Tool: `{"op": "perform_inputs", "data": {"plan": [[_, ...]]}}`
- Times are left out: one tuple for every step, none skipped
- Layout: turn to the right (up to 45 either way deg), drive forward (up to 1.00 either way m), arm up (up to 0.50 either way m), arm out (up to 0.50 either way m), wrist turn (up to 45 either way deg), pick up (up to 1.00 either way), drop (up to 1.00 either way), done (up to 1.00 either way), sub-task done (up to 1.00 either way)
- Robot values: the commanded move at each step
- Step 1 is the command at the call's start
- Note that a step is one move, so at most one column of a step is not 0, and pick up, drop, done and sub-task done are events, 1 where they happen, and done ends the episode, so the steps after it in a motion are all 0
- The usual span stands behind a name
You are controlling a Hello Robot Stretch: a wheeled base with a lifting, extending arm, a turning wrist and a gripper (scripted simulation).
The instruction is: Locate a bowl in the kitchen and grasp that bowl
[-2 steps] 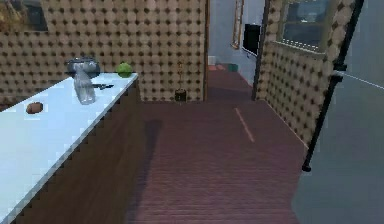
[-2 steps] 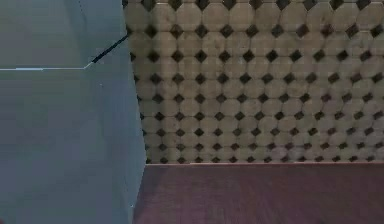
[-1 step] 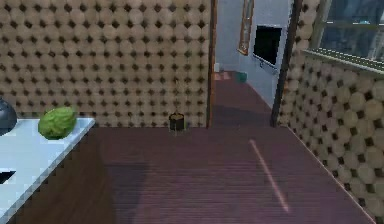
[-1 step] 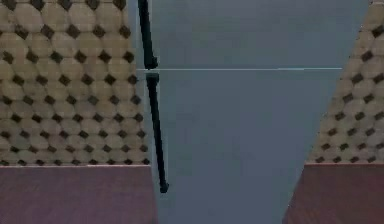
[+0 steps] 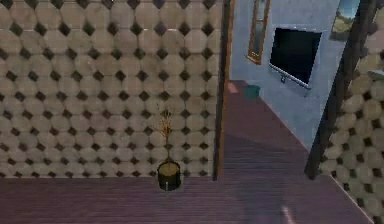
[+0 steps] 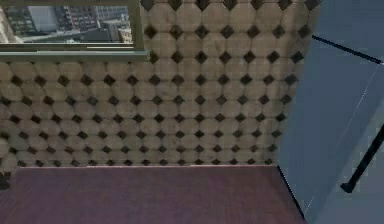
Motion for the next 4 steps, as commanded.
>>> {"op": "perform_inputs", "data": {"plan": [[-3.0, 0.0, 0.0, 0.0, 0.0, 0.0, 0.0, 0.0, 0.0], [0.0, 0.25, 0.0, 0.0, 0.0, 0.0, 0.0, 0.0, 0.0], [-42.0, 0.0, 0.0, 0.0, 0.0, 0.0, 0.0, 0.0, 0.0], [0.0, 0.35, 0.0, 0.0, 0.0, 0.0, 0.0, 0.0, 0.0]]}}
